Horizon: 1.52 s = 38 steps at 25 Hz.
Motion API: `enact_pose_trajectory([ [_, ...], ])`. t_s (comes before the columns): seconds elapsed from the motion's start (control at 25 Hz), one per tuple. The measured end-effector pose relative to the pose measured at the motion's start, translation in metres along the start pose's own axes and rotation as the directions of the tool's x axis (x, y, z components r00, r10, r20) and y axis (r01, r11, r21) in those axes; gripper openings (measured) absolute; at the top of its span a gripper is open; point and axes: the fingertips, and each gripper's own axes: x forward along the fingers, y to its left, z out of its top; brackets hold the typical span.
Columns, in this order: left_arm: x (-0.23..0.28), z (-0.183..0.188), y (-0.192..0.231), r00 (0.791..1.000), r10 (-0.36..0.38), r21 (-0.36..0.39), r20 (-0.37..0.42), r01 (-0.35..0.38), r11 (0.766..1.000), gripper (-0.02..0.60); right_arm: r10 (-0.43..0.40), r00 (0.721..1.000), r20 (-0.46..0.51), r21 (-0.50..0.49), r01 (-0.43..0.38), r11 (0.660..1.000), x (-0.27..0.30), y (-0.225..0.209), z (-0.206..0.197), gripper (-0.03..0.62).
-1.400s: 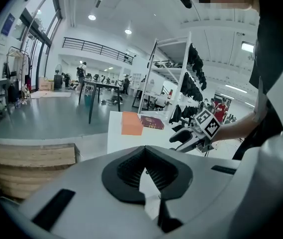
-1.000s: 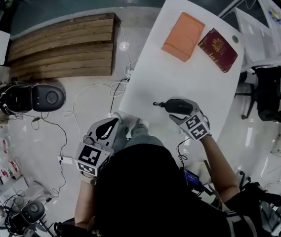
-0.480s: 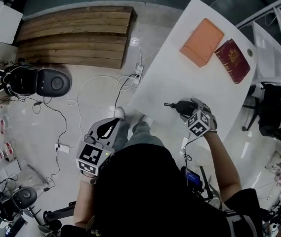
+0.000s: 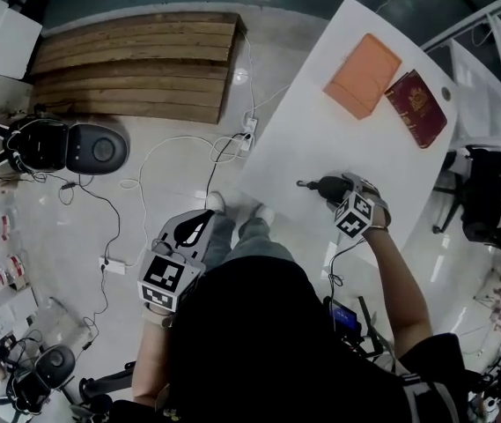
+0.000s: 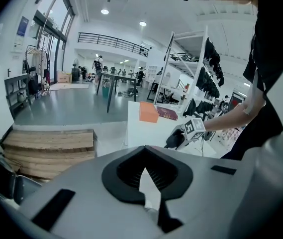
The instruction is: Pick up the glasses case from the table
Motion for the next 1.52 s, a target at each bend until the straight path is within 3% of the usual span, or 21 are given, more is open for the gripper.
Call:
enact_pose_trajectory([
  [0.44, 0.003, 0.005, 0.009, 0.999, -0.038, 0.038, 0.003, 0.038, 0.999, 0.017, -0.049, 0.998, -0.026, 0.022, 0.049, 0.999, -0.012, 0.000, 0.016, 0.360],
  [0.8, 0.008, 0.034, 0.033, 0.997, -0.058, 0.054, 0.043, 0.055, 0.997, 0.017, -0.153, 0.986, 0.071, 0.092, 0.147, 0.985, -0.062, -0.015, 0.064, 0.360],
  [0.92, 0.015, 0.049, 0.039, 0.992, -0.098, 0.060, 0.085, 0.093, 0.994, 0.017, -0.205, 0.972, 0.116, 0.149, 0.187, 0.971, -0.088, -0.023, 0.080, 0.360],
  [1.2, 0.029, 0.089, 0.040, 0.969, -0.193, 0.134, 0.152, 0.173, 0.976, 0.017, -0.325, 0.910, 0.257, 0.334, 0.232, 0.913, -0.163, -0.037, 0.118, 0.360],
  [1.36, 0.036, 0.112, 0.034, 0.950, -0.252, 0.181, 0.184, 0.220, 0.959, 0.017, -0.409, 0.853, 0.325, 0.435, 0.249, 0.865, -0.206, -0.043, 0.132, 0.360],
  [1.52, 0.044, 0.133, 0.023, 0.925, -0.316, 0.225, 0.209, 0.269, 0.936, 0.017, -0.488, 0.776, 0.400, 0.551, 0.222, 0.805, -0.246, -0.045, 0.140, 0.360],
])
